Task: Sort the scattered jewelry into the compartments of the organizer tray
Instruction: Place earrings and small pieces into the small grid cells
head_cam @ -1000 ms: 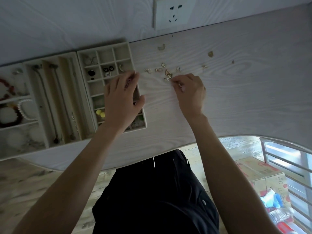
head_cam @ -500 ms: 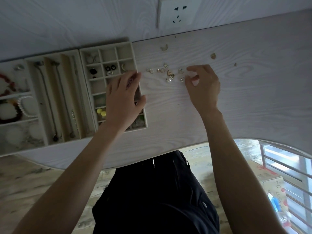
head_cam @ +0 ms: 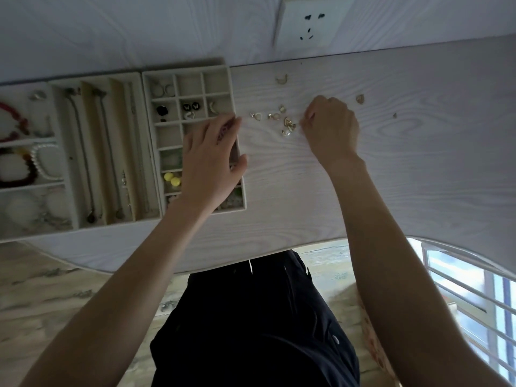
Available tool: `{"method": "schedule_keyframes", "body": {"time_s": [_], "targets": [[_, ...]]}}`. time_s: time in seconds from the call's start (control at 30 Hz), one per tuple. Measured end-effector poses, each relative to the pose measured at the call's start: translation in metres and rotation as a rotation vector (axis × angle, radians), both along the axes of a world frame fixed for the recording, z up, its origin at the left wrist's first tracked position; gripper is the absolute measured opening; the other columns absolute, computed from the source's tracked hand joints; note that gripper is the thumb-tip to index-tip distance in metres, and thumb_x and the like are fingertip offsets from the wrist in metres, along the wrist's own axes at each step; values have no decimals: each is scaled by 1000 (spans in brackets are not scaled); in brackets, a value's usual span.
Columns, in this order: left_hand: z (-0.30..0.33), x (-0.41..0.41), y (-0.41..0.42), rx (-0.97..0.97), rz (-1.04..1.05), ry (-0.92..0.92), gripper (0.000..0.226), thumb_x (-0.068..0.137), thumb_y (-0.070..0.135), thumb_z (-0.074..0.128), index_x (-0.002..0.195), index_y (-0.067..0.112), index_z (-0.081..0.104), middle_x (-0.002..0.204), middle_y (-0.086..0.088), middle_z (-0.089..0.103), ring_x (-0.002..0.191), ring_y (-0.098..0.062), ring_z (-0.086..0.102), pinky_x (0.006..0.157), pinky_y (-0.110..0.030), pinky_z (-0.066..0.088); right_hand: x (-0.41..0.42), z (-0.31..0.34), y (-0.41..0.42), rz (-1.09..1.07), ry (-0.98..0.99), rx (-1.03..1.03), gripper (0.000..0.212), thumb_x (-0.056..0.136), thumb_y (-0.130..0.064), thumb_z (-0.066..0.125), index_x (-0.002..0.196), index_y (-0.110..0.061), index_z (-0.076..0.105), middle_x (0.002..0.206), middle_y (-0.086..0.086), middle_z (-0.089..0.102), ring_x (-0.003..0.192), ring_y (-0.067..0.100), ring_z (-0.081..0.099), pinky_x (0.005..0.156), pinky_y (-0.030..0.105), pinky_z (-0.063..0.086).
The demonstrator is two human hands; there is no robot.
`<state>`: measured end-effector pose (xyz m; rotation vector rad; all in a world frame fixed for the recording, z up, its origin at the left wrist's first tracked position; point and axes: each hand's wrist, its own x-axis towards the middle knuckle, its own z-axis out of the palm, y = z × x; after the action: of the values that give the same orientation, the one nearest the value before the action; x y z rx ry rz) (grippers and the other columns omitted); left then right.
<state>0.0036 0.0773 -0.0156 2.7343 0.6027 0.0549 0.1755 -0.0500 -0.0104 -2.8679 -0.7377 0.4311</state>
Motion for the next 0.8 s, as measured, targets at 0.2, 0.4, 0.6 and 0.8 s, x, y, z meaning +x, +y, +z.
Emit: {"method": "schedule_keyframes", "body": {"time_s": [0.2, 0.4, 0.6, 0.8], "targets": [[2, -2, 1, -48, 16, -63, 52, 89, 39, 56, 134, 12, 51, 133, -5, 53, 123, -26, 44, 104, -41, 34, 2, -3, -13, 118, -172, 204, 24, 89, -6, 47, 106, -5, 65, 90, 14, 66, 79, 31, 63, 64, 30, 40], [8, -34, 22, -119, 335, -224, 32, 92, 31, 57, 120, 15, 57, 113, -2, 62, 108, -21, 54, 96, -29, 36, -40, 13, 22, 51, 85, 712, 6, 82, -7, 67, 86, -9, 70, 87, -2, 63, 69, 7, 62, 63, 13, 50], [11, -54, 48, -220, 626, -226, 40, 92, 22, 58, 131, 14, 49, 122, -7, 52, 108, -18, 52, 91, -23, 41, -70, 2, 89, 209, 6, 605, 4, 78, -16, 67, 82, -17, 68, 73, -5, 68, 65, 14, 62, 62, 31, 50], [12, -56, 61, -277, 621, -136, 35, 93, 18, 58, 128, 18, 52, 121, -3, 53, 96, -3, 45, 78, 3, 28, -76, -15, 115, 310, -129, 582, 6, 71, -13, 69, 76, -17, 71, 74, 1, 65, 77, 24, 55, 68, 24, 35]]}}
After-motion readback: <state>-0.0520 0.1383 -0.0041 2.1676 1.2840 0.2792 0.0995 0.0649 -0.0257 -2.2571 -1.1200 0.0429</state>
